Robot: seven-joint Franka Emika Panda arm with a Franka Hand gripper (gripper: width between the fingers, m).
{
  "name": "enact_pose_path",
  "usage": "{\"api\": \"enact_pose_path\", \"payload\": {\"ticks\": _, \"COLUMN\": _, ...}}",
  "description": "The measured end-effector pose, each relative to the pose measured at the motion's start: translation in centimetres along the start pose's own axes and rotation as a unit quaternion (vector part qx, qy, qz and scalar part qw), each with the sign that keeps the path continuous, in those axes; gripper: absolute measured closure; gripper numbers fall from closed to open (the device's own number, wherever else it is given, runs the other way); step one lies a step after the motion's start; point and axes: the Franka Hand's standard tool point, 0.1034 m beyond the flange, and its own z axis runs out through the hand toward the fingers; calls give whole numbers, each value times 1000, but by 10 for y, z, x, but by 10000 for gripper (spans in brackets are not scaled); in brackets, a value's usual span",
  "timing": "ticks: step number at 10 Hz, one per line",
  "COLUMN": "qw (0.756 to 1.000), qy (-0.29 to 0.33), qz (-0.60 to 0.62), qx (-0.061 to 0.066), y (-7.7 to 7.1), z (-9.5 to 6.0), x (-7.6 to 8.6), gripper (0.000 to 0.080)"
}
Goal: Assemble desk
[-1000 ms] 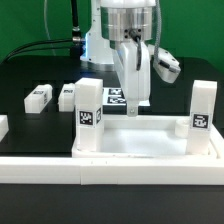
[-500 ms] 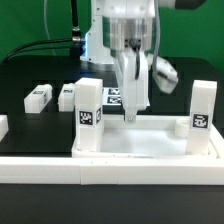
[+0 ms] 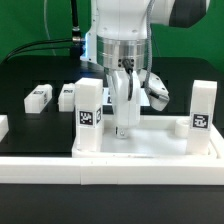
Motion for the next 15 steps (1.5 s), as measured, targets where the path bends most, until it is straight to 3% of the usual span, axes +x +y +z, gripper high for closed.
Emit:
{"api": "enact_pose_path", "payload": {"ticks": 1, "qw": 1000, "qy": 0, "qz": -1, "qx": -1, "y": 1, "z": 0, "x": -1, "gripper": 151}}
{"api": "enact_pose_path", "payload": {"ticks": 4, "qw": 1000, "qy": 0, "qz": -5, "qx": 0, "y": 0, "z": 0, "x": -2, "gripper": 545}}
{"api": "enact_pose_path", "payload": {"ticks": 5, "qw": 1000, "qy": 0, "qz": -6, "qx": -1, "y": 0, "z": 0, "x": -3, "gripper": 545}}
{"api": "enact_pose_path", "payload": {"ticks": 6, "qw": 1000, "qy": 1, "qz": -4, "qx": 2, "y": 0, "z": 0, "x": -1, "gripper": 713}}
{"api": "enact_pose_path", "payload": {"ticks": 12, "qw": 1000, "qy": 0, "qz": -3, "qx": 2, "y": 1, "z": 0, "x": 0, "gripper": 728}}
{"api": "enact_pose_path", "payload": {"ticks": 15, "qw": 997, "qy": -1, "qz": -74, "qx": -1, "y": 9, "z": -7, "x": 15, "gripper": 728}}
